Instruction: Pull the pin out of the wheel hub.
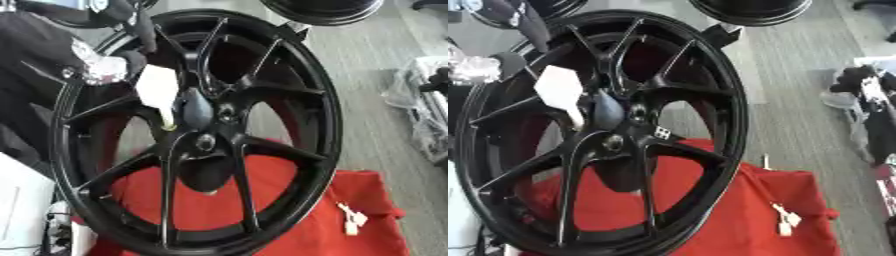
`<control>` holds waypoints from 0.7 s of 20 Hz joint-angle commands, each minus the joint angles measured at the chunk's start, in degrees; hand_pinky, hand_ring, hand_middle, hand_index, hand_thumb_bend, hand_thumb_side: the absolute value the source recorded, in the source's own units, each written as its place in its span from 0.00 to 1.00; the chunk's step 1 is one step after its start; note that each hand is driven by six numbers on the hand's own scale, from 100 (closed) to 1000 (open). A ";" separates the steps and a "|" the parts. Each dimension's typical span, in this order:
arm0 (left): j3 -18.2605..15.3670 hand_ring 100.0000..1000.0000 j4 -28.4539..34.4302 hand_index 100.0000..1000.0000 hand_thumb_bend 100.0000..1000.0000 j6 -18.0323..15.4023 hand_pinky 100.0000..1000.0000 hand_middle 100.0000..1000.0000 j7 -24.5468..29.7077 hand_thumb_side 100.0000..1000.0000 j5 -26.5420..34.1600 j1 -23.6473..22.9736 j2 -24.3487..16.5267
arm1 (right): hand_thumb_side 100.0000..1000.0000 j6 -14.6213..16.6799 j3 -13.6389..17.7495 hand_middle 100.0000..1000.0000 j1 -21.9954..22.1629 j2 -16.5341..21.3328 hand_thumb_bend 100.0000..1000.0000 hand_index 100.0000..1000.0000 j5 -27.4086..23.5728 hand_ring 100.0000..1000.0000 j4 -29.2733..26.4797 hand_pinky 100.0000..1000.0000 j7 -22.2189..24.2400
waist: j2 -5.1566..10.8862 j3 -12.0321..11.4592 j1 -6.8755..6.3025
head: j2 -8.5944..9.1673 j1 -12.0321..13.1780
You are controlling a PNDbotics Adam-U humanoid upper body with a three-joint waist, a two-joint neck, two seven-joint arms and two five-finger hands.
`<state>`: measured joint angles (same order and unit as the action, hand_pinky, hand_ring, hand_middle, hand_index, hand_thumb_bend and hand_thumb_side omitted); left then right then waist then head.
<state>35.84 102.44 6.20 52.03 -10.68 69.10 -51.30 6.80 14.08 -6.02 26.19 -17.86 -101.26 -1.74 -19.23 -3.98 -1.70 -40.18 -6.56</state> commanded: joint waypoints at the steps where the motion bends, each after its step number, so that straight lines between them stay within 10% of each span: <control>1: 0.02 0.84 -0.82 0.85 0.07 1.48 0.83 0.82 -0.06 0.59 1.17 0.96 -0.34 | 0.57 -0.26 0.32 0.54 -0.29 1.94 0.00 0.62 0.41 0.59 -0.63 0.94 0.04 | 1.62 0.11 0.04 | -0.03 0.10; 5: 0.28 0.84 -1.66 0.84 0.15 3.57 0.83 0.80 -0.06 0.39 2.14 1.11 0.25 | 0.57 -0.46 0.22 0.54 -0.30 1.92 0.00 0.62 0.64 0.59 -0.57 0.94 0.11 | 1.60 0.16 0.05 | -0.11 0.01; 14: 1.24 0.84 -1.88 0.84 0.24 4.60 0.84 0.80 -0.06 0.44 2.47 1.78 1.31 | 0.57 -0.60 0.11 0.54 -0.28 1.92 0.00 0.62 0.81 0.59 -0.54 0.94 0.17 | 1.61 0.19 0.09 | -0.23 -0.20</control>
<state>37.31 100.57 10.34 51.90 -8.06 69.60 -49.37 6.32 14.03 -6.03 26.42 -17.35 -101.23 -1.57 -19.23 -3.91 -1.72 -40.22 -6.63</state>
